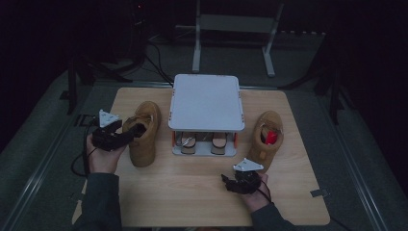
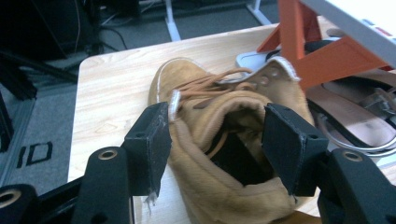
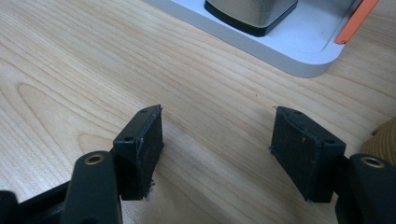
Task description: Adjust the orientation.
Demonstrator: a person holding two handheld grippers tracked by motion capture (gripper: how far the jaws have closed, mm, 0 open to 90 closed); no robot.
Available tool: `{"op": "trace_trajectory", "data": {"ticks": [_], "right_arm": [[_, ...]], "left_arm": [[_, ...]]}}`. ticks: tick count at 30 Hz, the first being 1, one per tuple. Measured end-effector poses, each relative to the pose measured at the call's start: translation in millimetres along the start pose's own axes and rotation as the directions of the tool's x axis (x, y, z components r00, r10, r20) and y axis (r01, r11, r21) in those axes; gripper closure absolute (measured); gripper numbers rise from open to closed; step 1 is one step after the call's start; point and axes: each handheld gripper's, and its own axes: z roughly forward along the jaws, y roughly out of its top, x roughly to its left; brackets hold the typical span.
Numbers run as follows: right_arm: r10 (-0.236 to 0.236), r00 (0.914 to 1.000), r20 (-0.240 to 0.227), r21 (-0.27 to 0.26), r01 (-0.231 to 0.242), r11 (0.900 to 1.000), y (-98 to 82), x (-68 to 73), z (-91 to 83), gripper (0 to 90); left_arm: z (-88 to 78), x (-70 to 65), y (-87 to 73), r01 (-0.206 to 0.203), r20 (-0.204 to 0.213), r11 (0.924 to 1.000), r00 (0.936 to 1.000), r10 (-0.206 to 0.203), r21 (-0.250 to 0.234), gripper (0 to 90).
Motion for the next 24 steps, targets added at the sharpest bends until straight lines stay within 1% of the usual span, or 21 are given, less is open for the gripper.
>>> {"op": "trace_trajectory", "data": {"ticks": [2,6,10,15,18,21,24], "right_arm": [[0.001,1.0,0.0,0.0,-0.001,1.0,0.0,-0.1,0.0,33.8],[0.001,1.0,-0.001,0.0,-0.001,1.0,0.0,-0.1,0.0,33.8],[0.001,1.0,-0.001,0.0,-0.001,1.0,0.0,-0.1,0.0,33.8],[0.002,1.0,-0.002,0.001,-0.002,1.0,0.0,-0.2,0.0,33.9],[0.002,1.0,-0.002,0.001,-0.002,1.0,0.0,-0.2,0.0,33.8],[0.002,1.0,-0.001,0.001,-0.002,1.0,0.0,-0.2,0.0,33.8],[0.002,1.0,-0.001,0.001,-0.002,1.0,0.0,-0.2,0.0,33.8]], "left_arm": [[1.3,2.4,0.7,0.002,-0.009,0.9999,1.0,-0.002,0.011,42.1],[4.0,6.4,1.5,0.005,-0.006,0.9994,1.0,-0.005,0.035,42.0],[7.9,10.3,2.4,0.016,0.001,0.9969,0.9999,-0.017,0.077,42.0],[12.2,13.0,5.7,0.023,0.011,0.9895,0.9996,-0.025,0.143,42.1],[13.7,14.7,8.2,0.03,0.017,0.986,0.9993,-0.034,0.164,42.5],[15.7,17.2,10.9,0.041,0.026,0.9772,0.9986,-0.047,0.208,42.5],[17.1,18.5,12.8,0.046,0.028,0.9714,0.9981,-0.054,0.233,42.5]]}}
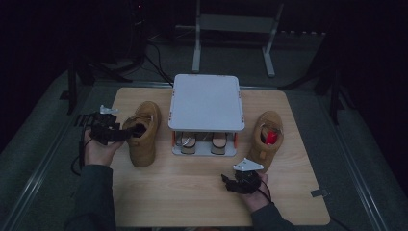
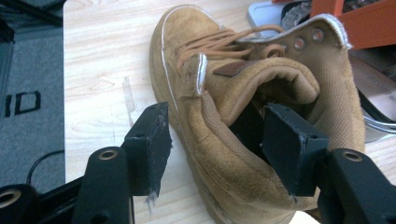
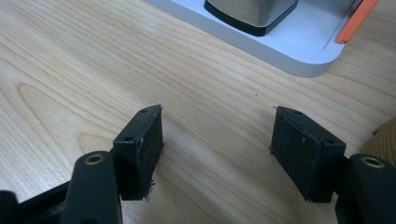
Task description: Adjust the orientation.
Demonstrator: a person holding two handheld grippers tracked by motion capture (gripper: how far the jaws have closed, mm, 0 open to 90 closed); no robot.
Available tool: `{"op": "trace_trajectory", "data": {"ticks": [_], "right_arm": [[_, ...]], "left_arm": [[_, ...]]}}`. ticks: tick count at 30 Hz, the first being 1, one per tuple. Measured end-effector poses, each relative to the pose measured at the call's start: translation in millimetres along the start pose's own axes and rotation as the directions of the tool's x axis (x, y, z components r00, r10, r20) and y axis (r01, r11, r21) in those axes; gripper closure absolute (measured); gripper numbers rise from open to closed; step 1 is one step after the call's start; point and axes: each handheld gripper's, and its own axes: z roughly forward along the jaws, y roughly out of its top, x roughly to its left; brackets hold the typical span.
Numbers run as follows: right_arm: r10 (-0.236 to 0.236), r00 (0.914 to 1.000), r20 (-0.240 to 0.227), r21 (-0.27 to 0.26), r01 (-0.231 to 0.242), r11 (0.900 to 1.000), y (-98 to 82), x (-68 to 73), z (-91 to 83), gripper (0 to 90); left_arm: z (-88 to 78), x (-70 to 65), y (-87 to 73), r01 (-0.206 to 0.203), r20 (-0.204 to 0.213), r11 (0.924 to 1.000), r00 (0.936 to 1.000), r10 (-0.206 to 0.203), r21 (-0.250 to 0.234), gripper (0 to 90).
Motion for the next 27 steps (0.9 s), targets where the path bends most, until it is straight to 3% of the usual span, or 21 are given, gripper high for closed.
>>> {"op": "trace_trajectory", "data": {"ticks": [5,13,20,27], "right_arm": [[0.001,1.0,0.0,0.001,-0.001,1.0,0.0,0.0,0.0,33.8],[0.001,1.0,0.0,0.001,-0.001,1.0,0.0,-0.1,0.0,33.8],[-0.001,1.0,-0.001,0.0,0.001,1.0,0.0,0.0,0.0,33.8],[-0.002,1.0,0.0,0.0,0.002,1.0,0.0,0.1,0.0,33.8]], "left_arm": [[1.8,1.1,3.2,0.013,0.002,0.999,0.9999,-0.013,0.043,42.5],[6.3,2.0,12.9,0.048,0.001,0.9887,0.9988,-0.049,0.142,42.9],[10.6,7.0,20.9,0.092,0.028,0.9691,0.9945,-0.101,0.229,42.8],[13.0,12.5,25.0,0.129,0.05,0.9517,0.9876,-0.149,0.278,42.9]]}}
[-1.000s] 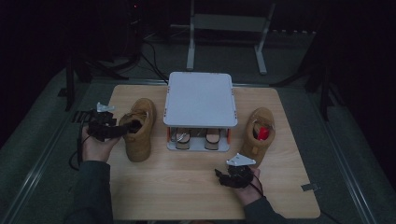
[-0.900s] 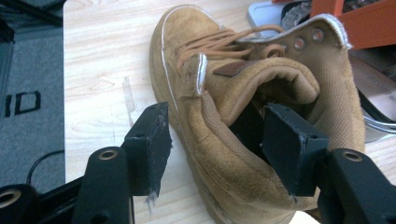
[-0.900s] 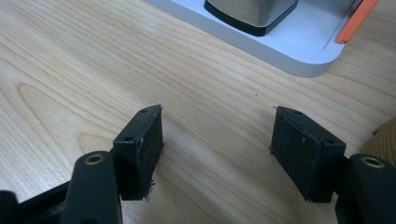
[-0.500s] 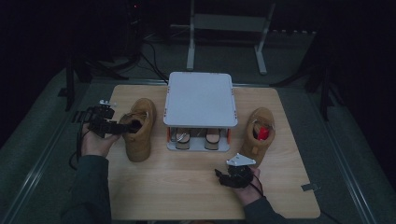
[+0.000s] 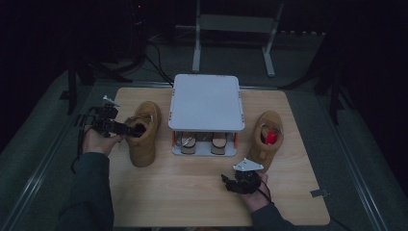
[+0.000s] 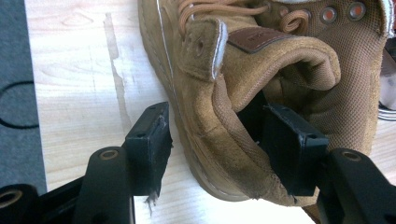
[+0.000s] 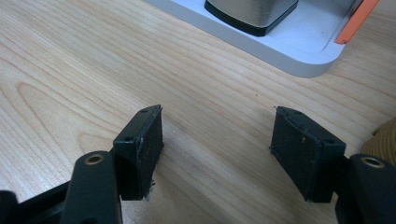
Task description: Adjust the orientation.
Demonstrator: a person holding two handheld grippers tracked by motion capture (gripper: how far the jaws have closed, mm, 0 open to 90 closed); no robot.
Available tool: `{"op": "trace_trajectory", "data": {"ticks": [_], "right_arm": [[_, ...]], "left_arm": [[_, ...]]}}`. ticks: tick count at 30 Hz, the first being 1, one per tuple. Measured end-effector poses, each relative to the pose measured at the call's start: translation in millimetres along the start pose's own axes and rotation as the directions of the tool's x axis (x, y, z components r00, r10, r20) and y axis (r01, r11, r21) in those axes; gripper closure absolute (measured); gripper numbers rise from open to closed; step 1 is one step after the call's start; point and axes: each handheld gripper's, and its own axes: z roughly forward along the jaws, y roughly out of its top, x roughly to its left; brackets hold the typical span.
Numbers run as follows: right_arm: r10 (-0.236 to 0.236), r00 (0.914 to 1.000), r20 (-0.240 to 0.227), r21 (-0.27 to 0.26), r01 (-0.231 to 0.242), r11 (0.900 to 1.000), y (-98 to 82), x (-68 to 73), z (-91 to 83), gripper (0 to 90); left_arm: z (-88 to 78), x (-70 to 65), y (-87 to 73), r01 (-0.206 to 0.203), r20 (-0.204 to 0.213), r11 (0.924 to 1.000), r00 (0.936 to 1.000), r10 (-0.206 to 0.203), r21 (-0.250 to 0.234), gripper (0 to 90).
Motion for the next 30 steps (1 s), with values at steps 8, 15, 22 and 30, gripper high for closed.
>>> {"op": "trace_trajectory", "data": {"ticks": [8,15,22,30], "right_arm": [[0.001,1.0,-0.001,0.0,-0.001,1.0,0.0,0.0,0.0,33.8],[0.001,1.0,-0.001,0.0,-0.001,1.0,0.0,0.0,0.0,33.9],[0.001,1.0,-0.002,0.001,-0.001,1.0,0.0,-0.1,0.0,33.9],[0.001,1.0,-0.002,0.001,-0.001,1.0,0.1,-0.1,0.1,33.9]], "left_arm": [[-1.7,2.3,9.0,0.018,0.014,0.9978,0.9997,-0.019,0.064,44.7],[1.0,5.8,20.8,0.026,0.021,0.9915,0.9994,-0.029,0.127,48.7],[10.7,6.0,25.2,0.033,0.04,0.9854,0.9984,-0.04,0.167,55.4],[19.9,6.4,26.2,0.05,0.041,0.9813,0.9975,-0.058,0.186,56.0]]}}
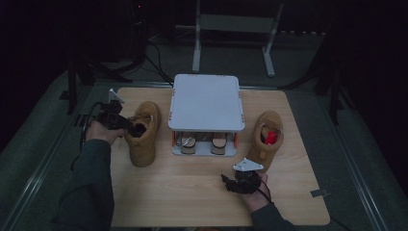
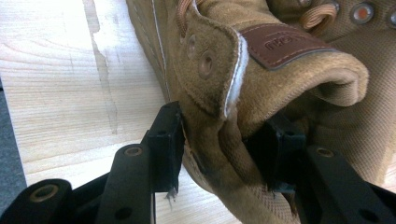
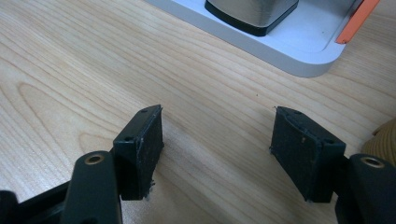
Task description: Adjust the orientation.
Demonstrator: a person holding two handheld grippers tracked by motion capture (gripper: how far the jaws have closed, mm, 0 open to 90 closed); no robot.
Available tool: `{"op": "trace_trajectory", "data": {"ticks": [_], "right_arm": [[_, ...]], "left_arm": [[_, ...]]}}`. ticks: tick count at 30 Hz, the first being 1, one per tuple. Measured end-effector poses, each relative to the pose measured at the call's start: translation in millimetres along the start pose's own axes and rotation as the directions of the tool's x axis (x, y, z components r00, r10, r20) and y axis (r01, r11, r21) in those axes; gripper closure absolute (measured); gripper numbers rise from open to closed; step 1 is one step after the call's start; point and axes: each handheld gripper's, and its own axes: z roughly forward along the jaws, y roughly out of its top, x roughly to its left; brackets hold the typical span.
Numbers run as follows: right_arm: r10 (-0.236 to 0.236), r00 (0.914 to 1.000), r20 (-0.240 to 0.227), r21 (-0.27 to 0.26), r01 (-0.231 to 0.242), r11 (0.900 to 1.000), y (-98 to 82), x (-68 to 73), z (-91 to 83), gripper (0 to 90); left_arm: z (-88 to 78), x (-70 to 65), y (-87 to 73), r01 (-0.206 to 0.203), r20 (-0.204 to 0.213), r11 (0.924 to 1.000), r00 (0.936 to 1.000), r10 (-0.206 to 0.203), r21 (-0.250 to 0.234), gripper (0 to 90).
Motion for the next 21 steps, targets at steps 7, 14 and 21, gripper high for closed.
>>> {"op": "trace_trajectory", "data": {"ticks": [7,14,21], "right_arm": [[0.002,1.0,-0.001,0.001,-0.002,1.0,0.0,0.0,0.0,33.9],[0.003,1.0,-0.001,0.001,-0.003,1.0,0.2,0.1,0.2,33.9],[0.003,1.0,-0.002,0.001,-0.003,1.0,0.3,-0.1,0.3,34.0]], "left_arm": [[5.2,0.3,0.8,0.013,-0.001,0.9999,0.9999,-0.013,0.005,58.3],[10.6,0.4,1.6,0.017,-0.008,0.9998,0.9998,-0.017,0.011,59.9],[18.7,2.8,-0.3,0.018,-0.033,0.9998,0.9993,-0.018,0.01,66.5]]}}
